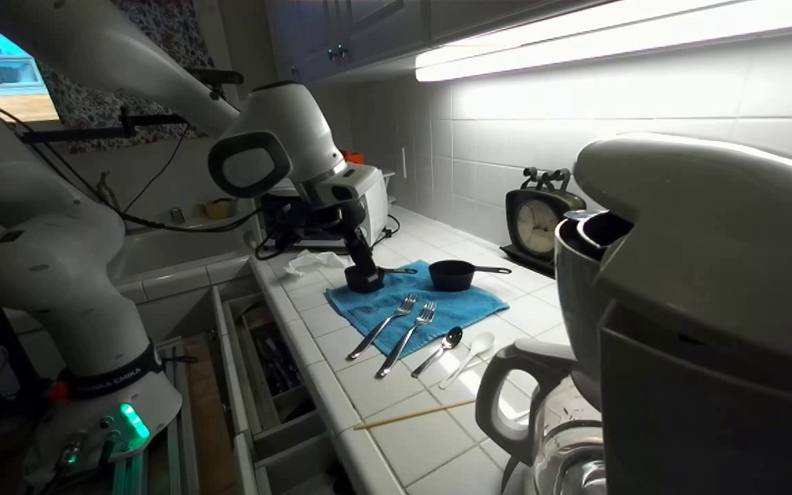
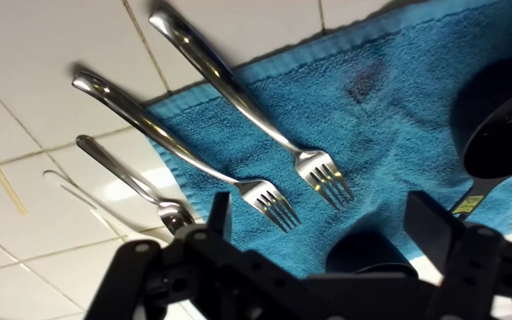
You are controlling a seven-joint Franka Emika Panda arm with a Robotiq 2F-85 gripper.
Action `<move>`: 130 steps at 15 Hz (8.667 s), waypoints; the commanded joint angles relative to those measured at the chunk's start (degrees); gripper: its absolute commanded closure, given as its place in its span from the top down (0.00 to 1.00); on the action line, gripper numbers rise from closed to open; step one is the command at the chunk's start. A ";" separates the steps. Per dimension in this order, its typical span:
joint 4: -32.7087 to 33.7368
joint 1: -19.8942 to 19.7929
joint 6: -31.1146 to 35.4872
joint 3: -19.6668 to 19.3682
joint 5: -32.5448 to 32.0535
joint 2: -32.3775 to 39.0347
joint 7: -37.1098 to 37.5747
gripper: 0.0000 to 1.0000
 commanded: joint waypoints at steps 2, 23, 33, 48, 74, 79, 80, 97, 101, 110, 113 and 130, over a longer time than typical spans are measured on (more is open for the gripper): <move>0.67 3.76 3.09 -3.32 0.19 2.91 -8.33 1.00; 8.20 5.56 12.90 -13.11 5.63 20.56 -32.74 1.00; 10.96 3.52 16.67 -12.83 8.50 26.65 -32.57 1.00; 13.92 2.45 17.82 -11.48 17.24 28.77 -33.20 1.00; 17.20 0.70 15.41 -7.17 18.86 31.14 -32.51 0.40; 17.28 0.59 14.10 -6.24 19.09 31.18 -32.48 0.12; 17.31 0.53 13.99 -6.04 19.12 31.12 -32.55 0.05; 15.20 0.42 12.61 -3.16 26.97 24.18 -35.07 0.06; 14.10 1.12 11.09 -3.00 27.61 21.17 -36.54 0.06; 13.42 3.50 1.00 -2.40 28.80 15.65 -41.19 0.06; 13.80 4.30 -3.73 -2.34 27.75 15.14 -41.61 0.06; 14.63 6.73 -6.60 -3.13 25.86 15.95 -48.94 0.61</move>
